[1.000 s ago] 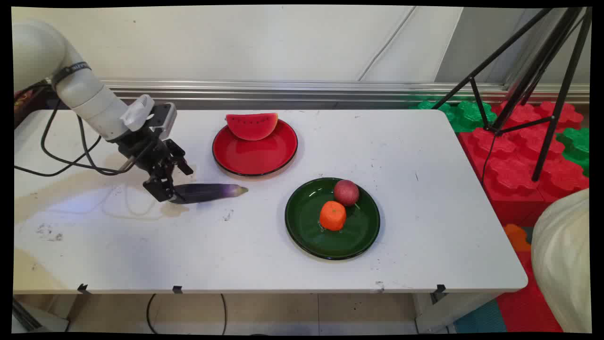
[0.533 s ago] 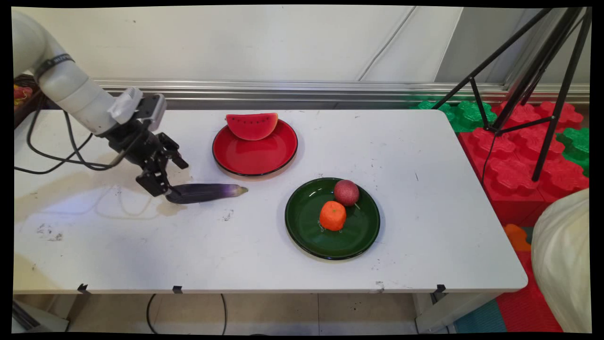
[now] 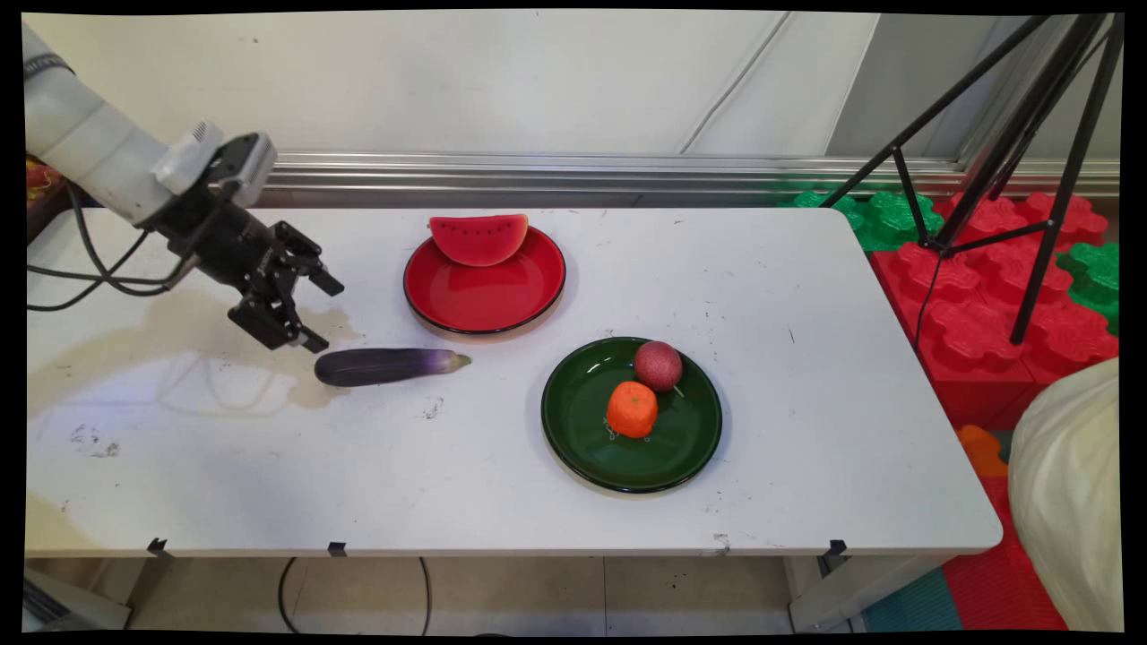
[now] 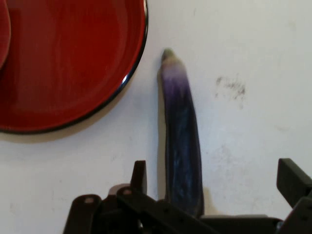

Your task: Pick up the mandarin from the green plate

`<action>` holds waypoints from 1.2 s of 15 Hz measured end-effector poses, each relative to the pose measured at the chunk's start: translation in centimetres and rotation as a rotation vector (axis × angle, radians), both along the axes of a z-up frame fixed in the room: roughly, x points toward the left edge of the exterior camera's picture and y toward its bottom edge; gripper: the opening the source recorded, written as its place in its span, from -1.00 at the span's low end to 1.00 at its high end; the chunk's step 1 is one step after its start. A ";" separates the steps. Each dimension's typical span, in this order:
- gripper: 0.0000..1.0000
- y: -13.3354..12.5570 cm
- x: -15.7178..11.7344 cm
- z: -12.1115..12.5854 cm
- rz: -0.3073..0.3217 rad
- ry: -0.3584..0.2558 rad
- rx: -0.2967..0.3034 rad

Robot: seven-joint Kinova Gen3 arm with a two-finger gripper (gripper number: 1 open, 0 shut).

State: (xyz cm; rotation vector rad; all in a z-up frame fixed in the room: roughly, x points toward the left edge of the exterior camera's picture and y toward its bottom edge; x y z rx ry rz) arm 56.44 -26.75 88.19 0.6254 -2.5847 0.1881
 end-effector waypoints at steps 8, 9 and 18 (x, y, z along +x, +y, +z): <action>1.00 0.3 -3.0 3.9 -0.058 0.119 -0.045; 1.00 0.2 -3.4 4.1 -0.064 0.127 -0.048; 1.00 -0.9 -10.5 4.8 -0.122 0.206 -0.048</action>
